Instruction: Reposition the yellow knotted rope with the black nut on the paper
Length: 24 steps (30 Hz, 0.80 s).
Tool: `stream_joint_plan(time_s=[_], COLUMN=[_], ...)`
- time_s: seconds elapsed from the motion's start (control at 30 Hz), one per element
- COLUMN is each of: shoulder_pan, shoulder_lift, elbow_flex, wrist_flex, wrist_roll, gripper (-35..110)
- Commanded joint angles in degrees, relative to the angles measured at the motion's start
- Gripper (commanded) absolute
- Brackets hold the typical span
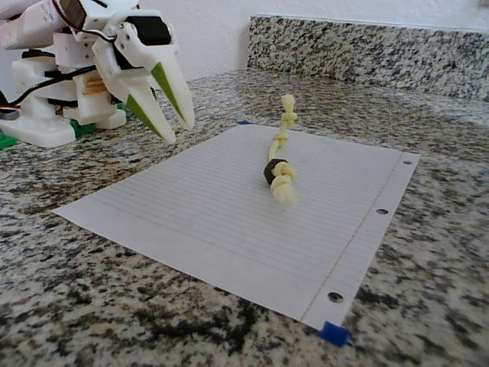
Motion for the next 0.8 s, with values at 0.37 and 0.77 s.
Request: stream_joint_plan(time_s=[0.37, 0.77], shoulder_pan=[-0.35, 0.70], shoulder_lift=[-10.99, -33.31], elbow_flex=[-17.49, -33.75], wrist_flex=[-5.89, -8.88], wrist_roll=[-0.18, -0.09], gripper=[37, 37])
